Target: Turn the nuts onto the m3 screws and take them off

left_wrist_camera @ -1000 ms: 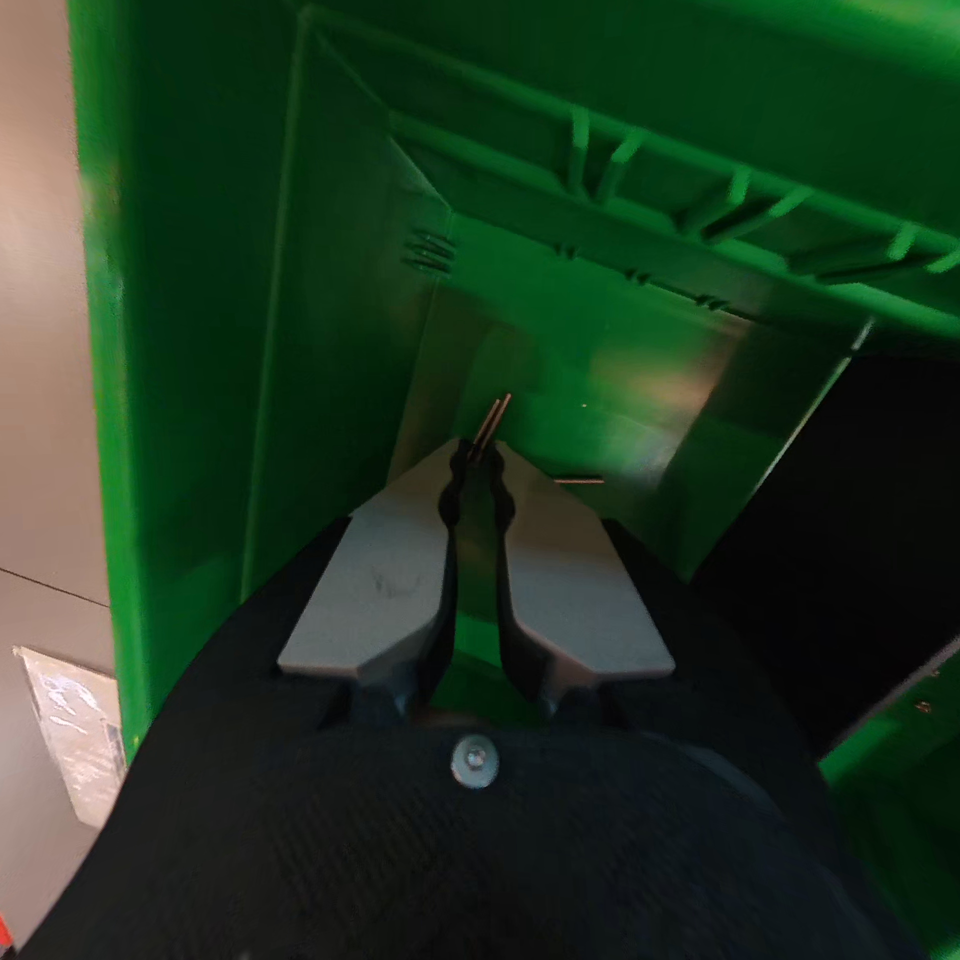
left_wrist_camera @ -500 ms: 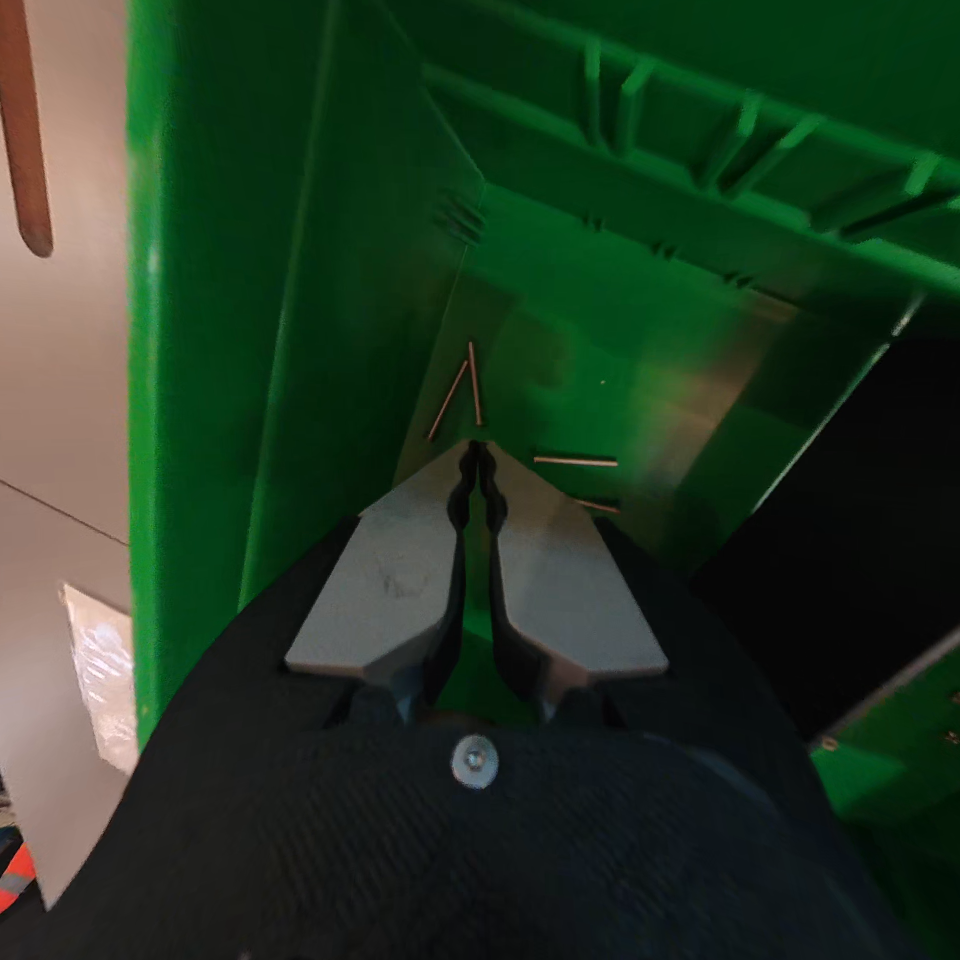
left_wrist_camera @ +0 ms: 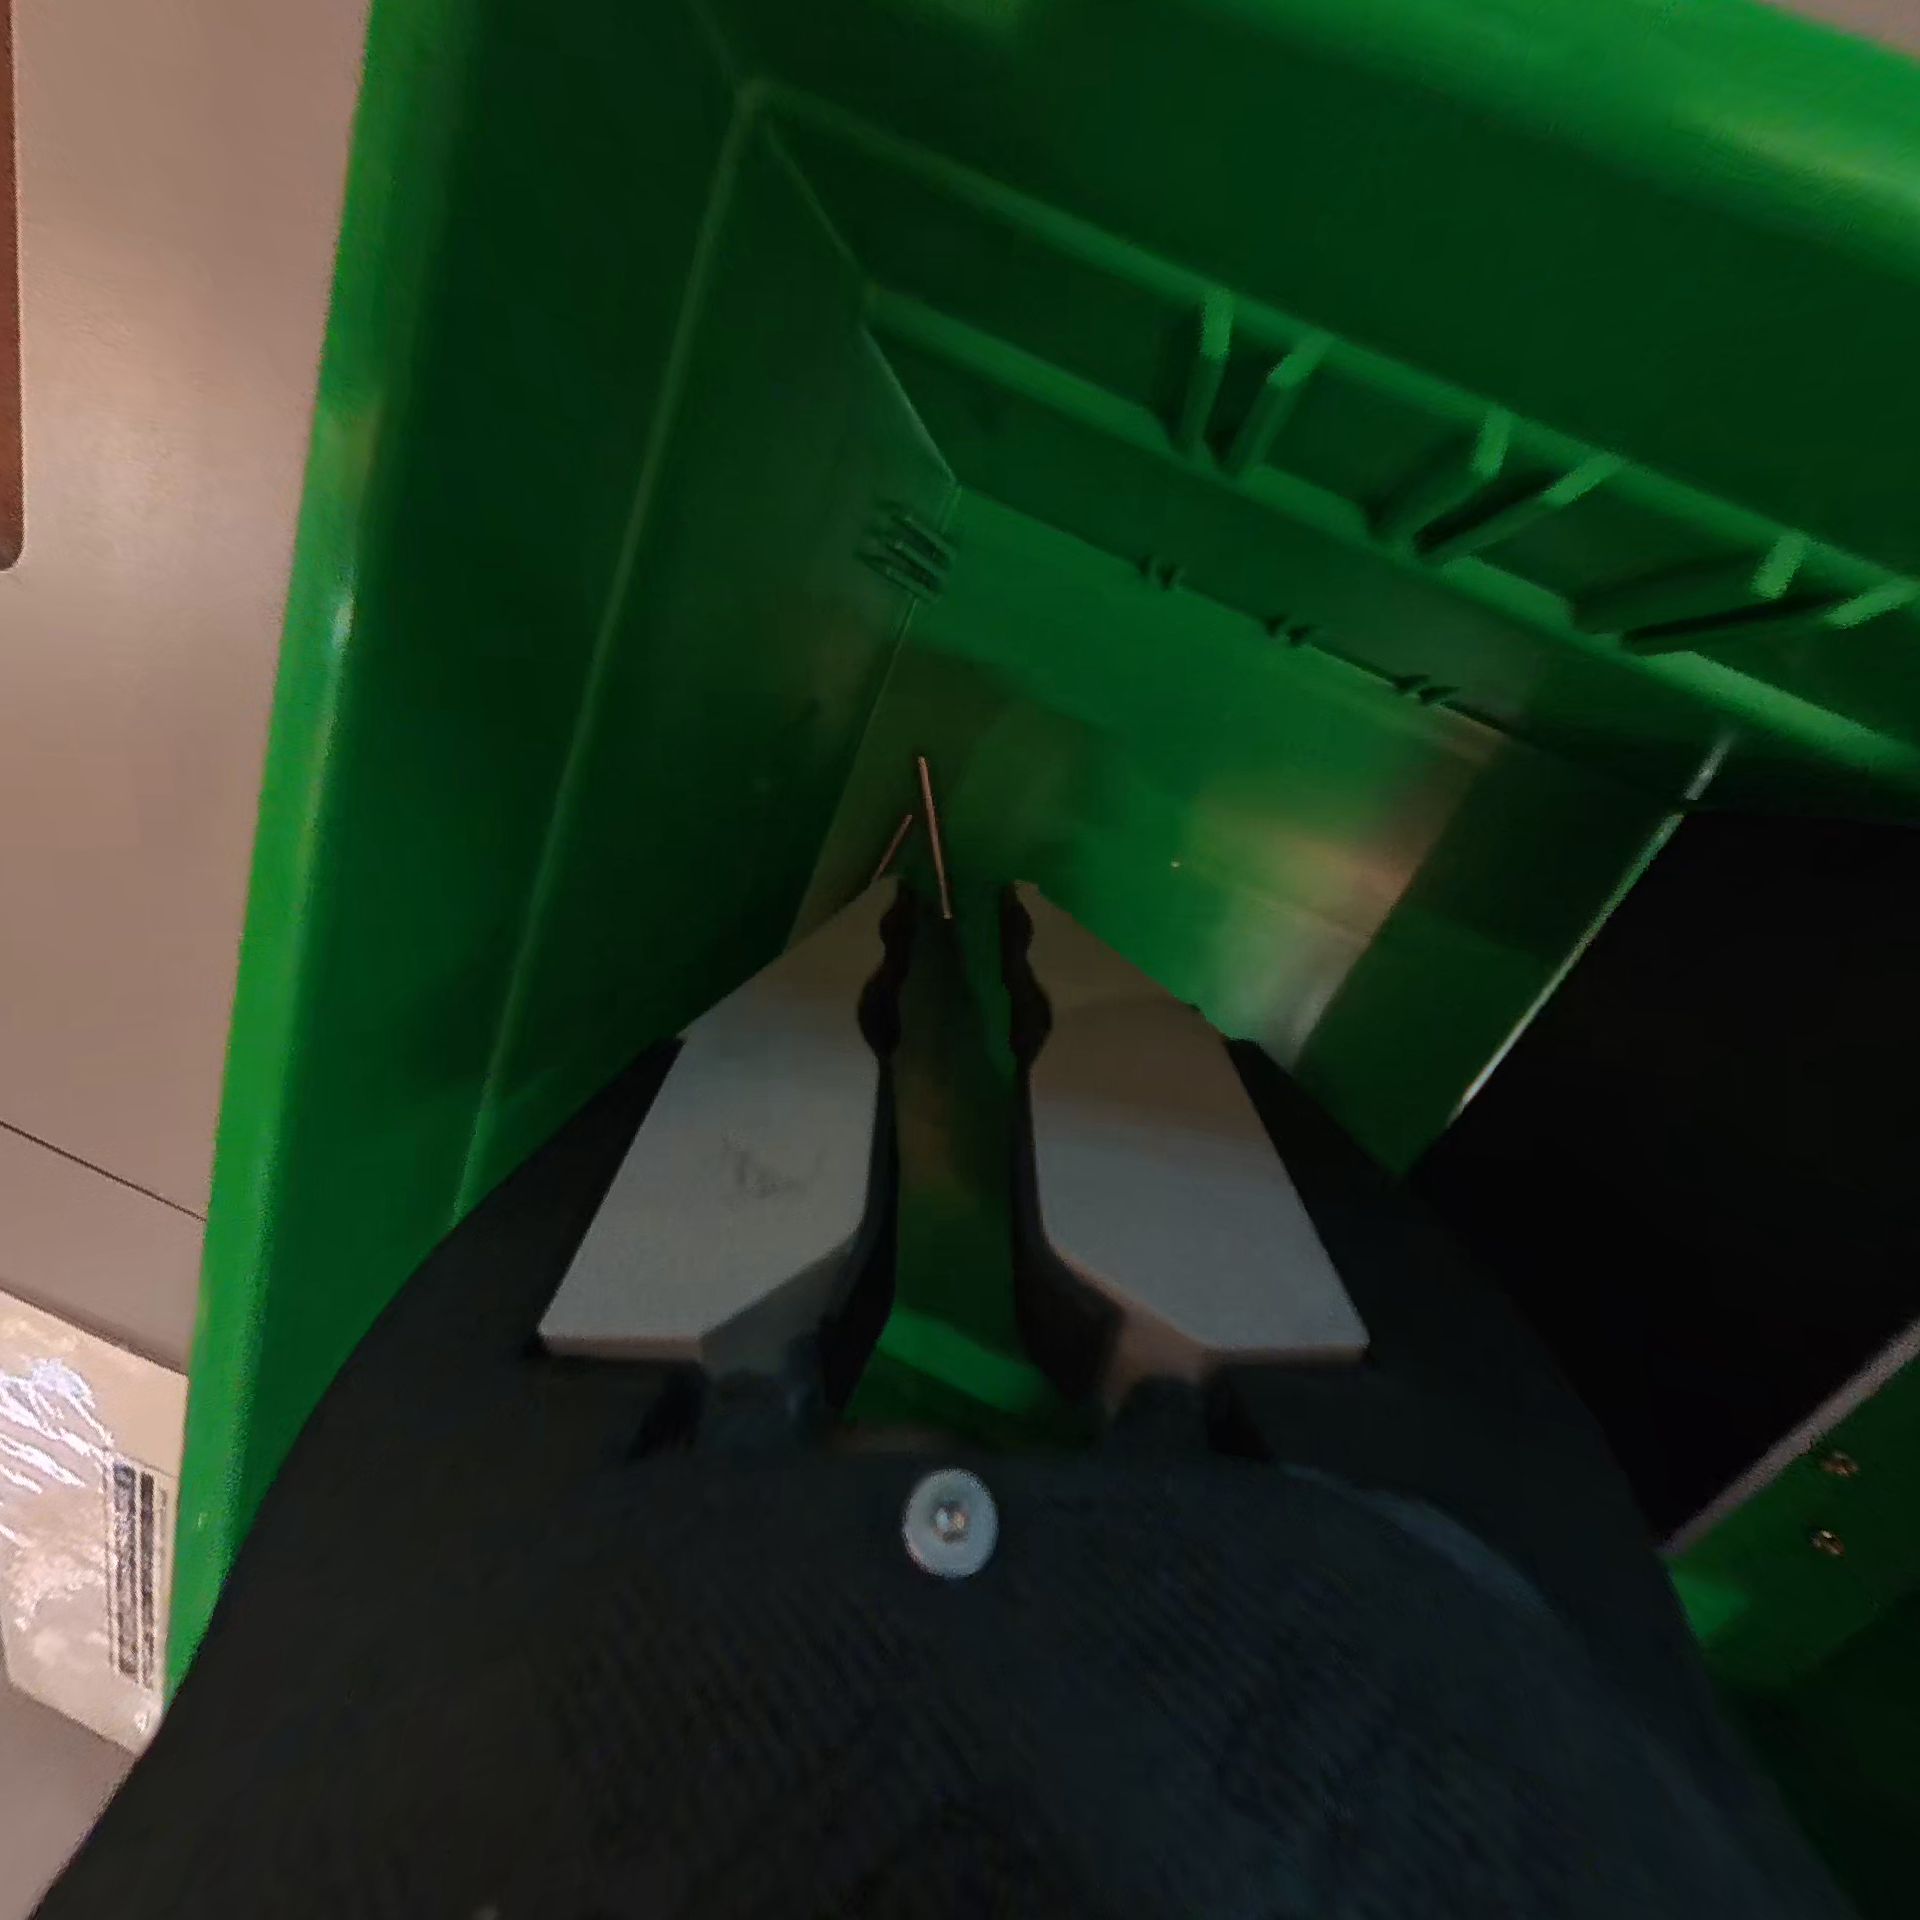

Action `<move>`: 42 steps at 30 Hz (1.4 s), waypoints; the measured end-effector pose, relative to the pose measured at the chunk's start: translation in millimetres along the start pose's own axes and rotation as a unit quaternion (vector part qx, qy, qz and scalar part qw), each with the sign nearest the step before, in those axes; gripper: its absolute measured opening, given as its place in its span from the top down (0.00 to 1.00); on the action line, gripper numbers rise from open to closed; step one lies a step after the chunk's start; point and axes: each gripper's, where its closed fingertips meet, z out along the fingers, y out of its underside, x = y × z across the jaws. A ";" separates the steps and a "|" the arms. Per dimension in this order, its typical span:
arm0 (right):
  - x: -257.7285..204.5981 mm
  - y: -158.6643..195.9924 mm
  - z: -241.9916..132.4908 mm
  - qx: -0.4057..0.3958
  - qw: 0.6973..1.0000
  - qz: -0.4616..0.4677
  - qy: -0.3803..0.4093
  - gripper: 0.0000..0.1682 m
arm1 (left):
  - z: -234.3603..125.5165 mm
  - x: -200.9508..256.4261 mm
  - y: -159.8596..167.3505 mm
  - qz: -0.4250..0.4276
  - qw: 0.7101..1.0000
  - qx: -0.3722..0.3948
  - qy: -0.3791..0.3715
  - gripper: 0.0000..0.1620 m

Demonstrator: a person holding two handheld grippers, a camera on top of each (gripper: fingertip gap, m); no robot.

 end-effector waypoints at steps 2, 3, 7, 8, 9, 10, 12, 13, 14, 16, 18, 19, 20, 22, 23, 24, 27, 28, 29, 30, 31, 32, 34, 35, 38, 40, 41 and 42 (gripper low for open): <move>-0.1 0.1 0.2 0.000 1.000 -0.001 0.000 0.66 | 0.9 -1.1 -1.4 -0.001 1.000 0.000 0.000 0.91; -0.2 0.1 0.2 0.000 1.000 -0.001 0.000 0.67 | 1.5 -0.5 -2.3 0.001 1.000 0.000 0.003 0.93; -0.3 0.1 0.2 -0.001 1.000 -0.002 0.000 0.67 | 3.5 -0.2 -4.3 0.015 1.000 -0.009 0.005 0.99; -0.4 0.1 0.1 0.000 1.000 -0.002 0.000 0.67 | 3.5 -0.1 -4.2 0.012 1.000 -0.011 0.007 0.99; -0.7 -0.1 -0.1 0.000 1.000 -0.003 0.000 0.68 | 3.5 -0.1 -4.0 0.009 1.000 -0.013 0.008 0.99; -0.9 -0.2 -0.1 0.001 1.000 -0.004 0.000 0.68 | 3.5 -0.1 -3.8 0.012 1.000 -0.016 0.006 0.99; -1.5 -0.3 -0.4 0.001 1.000 -0.007 0.000 0.68 | 3.4 -0.2 -3.7 0.024 0.999 -0.023 -0.005 0.99; -2.1 -0.1 -0.4 0.001 1.000 -0.008 0.000 0.68 | 3.2 0.0 -3.8 0.025 0.999 -0.024 -0.009 0.99; -2.5 0.0 -0.5 0.000 1.000 -0.010 -0.001 0.68 | 3.0 0.8 -3.5 0.023 0.999 -0.023 -0.010 0.99; -3.2 -0.1 -0.6 0.000 1.000 -0.012 -0.001 0.68 | 0.8 1.4 -2.1 0.014 1.000 -0.019 -0.012 1.00; -4.0 0.0 -0.6 0.000 1.000 -0.014 -0.002 0.68 | -4.7 0.6 -0.6 0.004 1.000 -0.013 -0.017 1.00; -4.4 0.0 -0.7 0.000 1.000 -0.015 -0.002 0.68 | -8.5 -0.5 -0.1 0.000 1.000 -0.011 -0.021 1.00; -4.8 0.0 -0.7 0.000 1.000 -0.015 -0.002 0.68 | -12.8 -1.1 0.4 -0.003 1.000 -0.009 -0.023 1.00; -5.4 0.0 -0.7 0.000 1.000 -0.017 -0.002 0.68 | -22.9 -3.1 0.5 -0.008 0.999 -0.007 -0.032 1.00; -5.6 0.0 -0.7 0.000 1.000 -0.018 -0.002 0.69 | -28.4 -3.7 0.3 -0.009 0.999 -0.006 -0.036 0.99; -5.8 0.0 -0.7 0.000 1.000 -0.019 -0.002 0.68 | -34.3 -4.2 -0.3 -0.010 0.999 -0.004 -0.040 1.00; -5.9 -0.3 -1.0 0.001 1.000 -0.020 -0.001 0.69 | -54.5 -4.3 -4.7 -0.013 0.998 0.005 -0.055 1.00; -6.0 -0.5 -1.2 0.002 1.000 -0.020 -0.001 0.69 | -62.4 -3.3 -7.7 -0.014 0.998 0.012 -0.061 1.00; -6.3 -0.8 -1.6 0.003 1.000 -0.019 -0.001 0.69 | -71.2 -1.8 -11.3 -0.014 0.997 0.020 -0.068 1.00; -6.4 -1.3 -2.0 0.005 1.000 -0.018 -0.001 0.69 | -81.1 0.8 -17.2 -0.013 0.997 0.034 -0.074 1.00; -6.4 -2.0 -2.6 0.008 1.000 -0.018 -0.002 0.69 | -91.8 4.2 -25.3 -0.013 0.995 0.054 -0.081 1.00; -6.2 -2.8 -3.2 0.011 1.000 -0.015 -0.002 0.69 | -102.9 8.0 -34.6 -0.013 0.993 0.075 -0.089 1.00; -7.6 -6.3 -5.0 0.023 1.000 -0.004 -0.011 0.69 | -124.3 21.8 -59.5 -0.008 0.987 0.130 -0.098 1.00; -9.3 -8.6 -6.0 0.030 0.999 0.003 -0.019 0.69 | -134.5 31.8 -76.0 -0.002 0.982 0.162 -0.102 1.00; -16.2 -21.6 -13.1 0.062 0.997 0.023 -0.049 0.69 | -162.3 78.5 -138.1 0.035 0.955 0.275 -0.107 1.00; -21.4 -34.6 -22.2 0.093 0.993 0.031 -0.072 0.69 | -172.3 118.4 -177.3 0.063 0.934 0.336 -0.102 1.00; -23.2 -41.3 -28.1 0.109 0.990 0.032 -0.081 0.70 | -175.6 137.6 -195.7 0.073 0.922 0.365 -0.101 1.00; -24.9 -48.2 -34.8 0.126 0.987 0.031 -0.091 0.70 | -178.0 156.7 -212.7 0.082 0.910 0.395 -0.099 1.00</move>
